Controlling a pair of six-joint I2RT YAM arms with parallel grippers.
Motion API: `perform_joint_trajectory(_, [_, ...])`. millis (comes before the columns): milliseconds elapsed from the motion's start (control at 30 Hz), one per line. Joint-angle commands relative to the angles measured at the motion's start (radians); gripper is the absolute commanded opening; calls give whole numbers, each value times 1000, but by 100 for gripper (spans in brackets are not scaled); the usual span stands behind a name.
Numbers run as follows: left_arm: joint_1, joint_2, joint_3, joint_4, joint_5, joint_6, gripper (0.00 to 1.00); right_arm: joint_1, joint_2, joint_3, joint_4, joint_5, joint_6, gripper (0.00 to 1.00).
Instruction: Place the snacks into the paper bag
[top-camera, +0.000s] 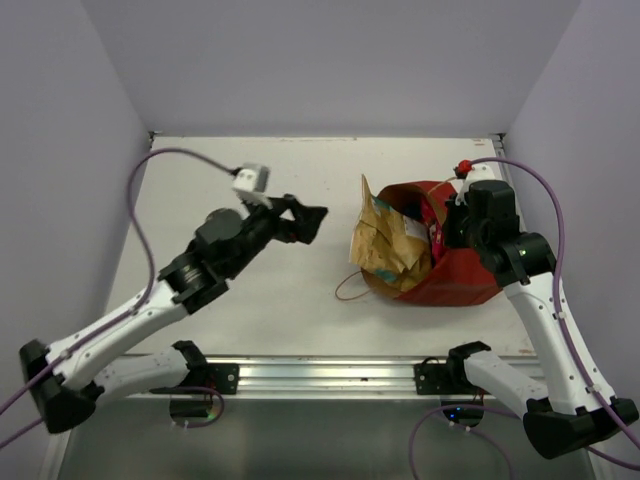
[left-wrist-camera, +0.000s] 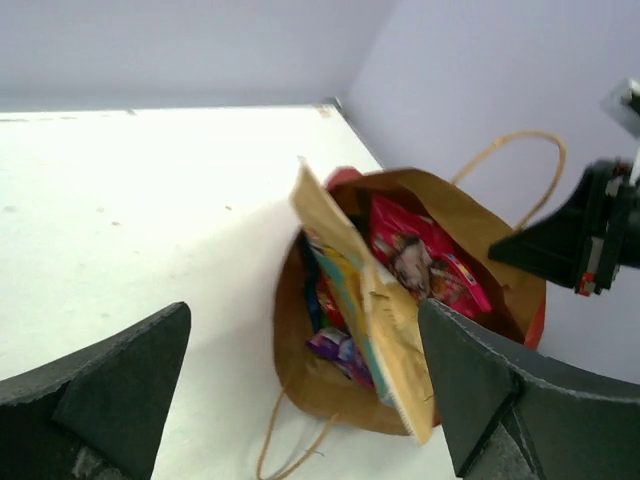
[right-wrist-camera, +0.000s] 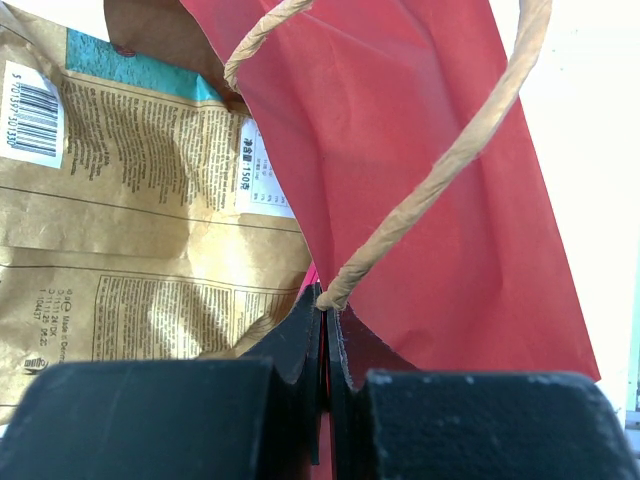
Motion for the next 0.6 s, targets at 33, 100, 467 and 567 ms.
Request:
perform_joint_trajectory(33, [63, -270, -338, 286, -122, -130, 100, 0, -17, 22, 58, -11, -5, 0])
perform_joint_trajectory(100, [85, -277, -434, 319, -96, -151, 100, 0, -14, 23, 58, -7, -5, 0])
perform_joint_trajectory(467, [198, 185, -709, 1095, 390, -325, 84, 2, -26, 26, 51, -9, -5, 0])
perform_joint_trajectory(567, [202, 333, -737, 1325, 448, -395, 86, 2, -28, 22, 54, -11, -5, 0])
